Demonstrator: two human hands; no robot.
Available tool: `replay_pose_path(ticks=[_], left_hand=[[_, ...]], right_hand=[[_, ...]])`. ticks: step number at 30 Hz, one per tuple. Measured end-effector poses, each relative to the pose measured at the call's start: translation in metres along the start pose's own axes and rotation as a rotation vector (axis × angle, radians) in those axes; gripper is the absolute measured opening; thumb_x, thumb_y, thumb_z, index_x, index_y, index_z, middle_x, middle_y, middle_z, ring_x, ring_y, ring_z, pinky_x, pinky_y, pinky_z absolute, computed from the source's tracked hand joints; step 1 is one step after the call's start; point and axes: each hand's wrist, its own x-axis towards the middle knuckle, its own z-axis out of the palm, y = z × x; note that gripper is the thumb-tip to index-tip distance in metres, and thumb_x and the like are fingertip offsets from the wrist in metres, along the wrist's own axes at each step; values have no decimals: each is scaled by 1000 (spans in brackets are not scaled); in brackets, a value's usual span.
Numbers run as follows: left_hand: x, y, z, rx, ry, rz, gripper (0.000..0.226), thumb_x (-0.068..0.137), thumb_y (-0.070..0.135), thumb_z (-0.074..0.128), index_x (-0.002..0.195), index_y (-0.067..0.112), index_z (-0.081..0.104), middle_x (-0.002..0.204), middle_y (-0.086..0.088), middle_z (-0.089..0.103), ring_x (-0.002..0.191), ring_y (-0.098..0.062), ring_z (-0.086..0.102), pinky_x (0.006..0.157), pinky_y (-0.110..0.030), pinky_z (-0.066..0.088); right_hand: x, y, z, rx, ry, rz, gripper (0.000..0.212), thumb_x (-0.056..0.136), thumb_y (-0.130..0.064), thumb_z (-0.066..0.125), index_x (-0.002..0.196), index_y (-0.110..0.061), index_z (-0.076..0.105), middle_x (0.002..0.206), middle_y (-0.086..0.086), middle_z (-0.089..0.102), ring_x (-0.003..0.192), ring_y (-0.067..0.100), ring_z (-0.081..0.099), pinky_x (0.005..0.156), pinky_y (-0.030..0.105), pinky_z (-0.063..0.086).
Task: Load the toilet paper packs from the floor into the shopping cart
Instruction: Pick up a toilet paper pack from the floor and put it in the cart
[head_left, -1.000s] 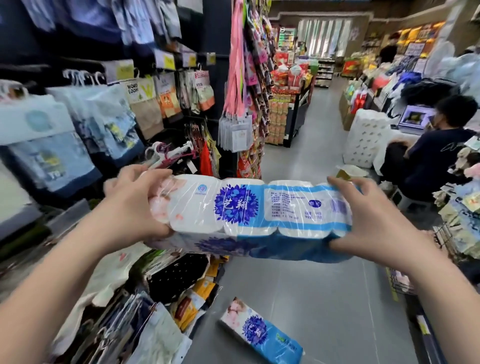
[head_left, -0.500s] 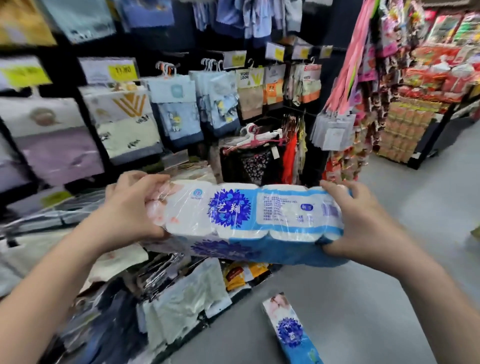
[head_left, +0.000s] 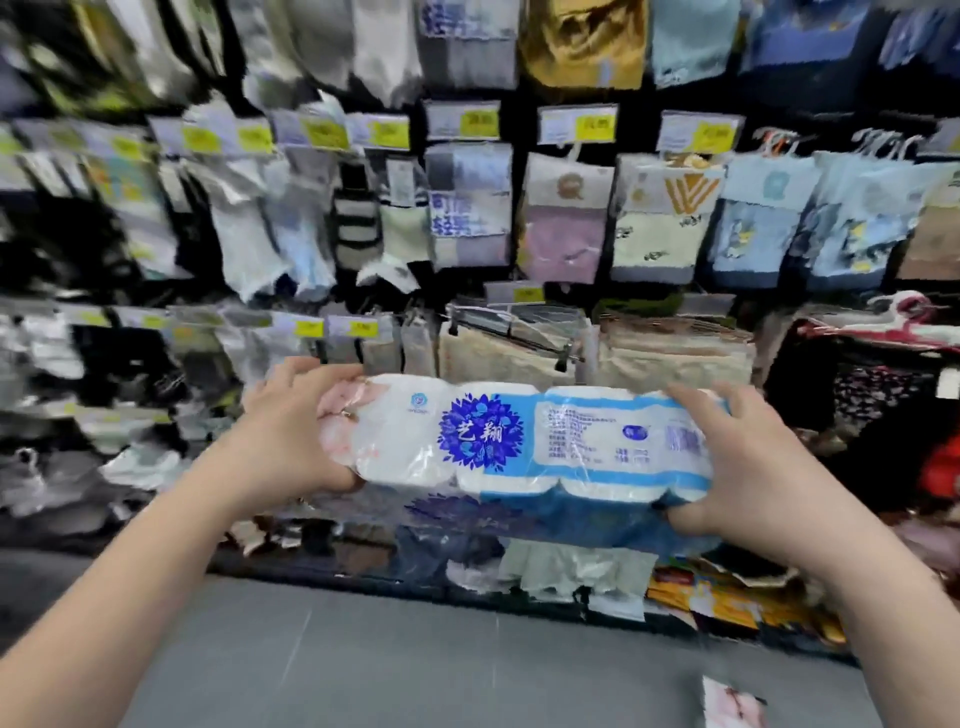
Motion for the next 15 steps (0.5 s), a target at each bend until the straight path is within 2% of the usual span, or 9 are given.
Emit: replay_pose_path(ticks=[3, 5, 7, 10, 12, 15], left_hand=[[-42, -53, -34, -12, 76, -121, 114, 35, 44, 72, 145, 46, 43, 148, 1, 31, 134, -32, 31, 113, -42, 32], [-72, -91, -55, -37, 114, -195, 111, 38, 42, 77, 144, 46, 44, 146, 2, 31, 132, -32, 32, 109, -38, 31], [-105, -132, -75, -34, 155, -246, 114, 33, 51, 73, 143, 47, 45, 143, 3, 31, 134, -29, 33, 105, -31, 30], [-159, -197, -104, -34, 218, -359, 114, 30, 61, 65, 141, 47, 46, 144, 0, 32, 138, -30, 33, 113, -38, 32], [-196, -237, -123, -19, 251, -437, 115, 31, 63, 64, 143, 45, 46, 144, -4, 33, 139, -32, 31, 119, -44, 28], [-250, -288, -153, -24, 292, -552, 115, 37, 48, 75, 147, 44, 42, 147, -4, 29, 140, -32, 28, 120, -41, 25]], right_hand=[[11, -63, 13, 13, -40, -122, 127, 48, -50, 77, 159, -41, 17, 150, 3, 24, 142, 27, 31, 115, 41, 38], [15, -108, 23, 3, -58, -201, 124, 49, -50, 76, 158, -42, 16, 153, 2, 22, 144, 26, 29, 116, 42, 37], [17, -156, 35, 0, -81, -278, 123, 48, -49, 77, 157, -41, 19, 153, 2, 22, 144, 27, 31, 115, 43, 39], [17, -235, 58, -21, -136, -381, 125, 46, -49, 78, 158, -38, 23, 151, 8, 27, 139, 29, 39, 111, 39, 42], [15, -289, 77, -45, -164, -456, 129, 41, -56, 71, 159, -38, 22, 151, 11, 29, 137, 31, 42, 110, 38, 44], [5, -372, 101, -81, -191, -579, 129, 45, -57, 72, 160, -38, 17, 152, 12, 27, 137, 32, 41, 110, 37, 42]])
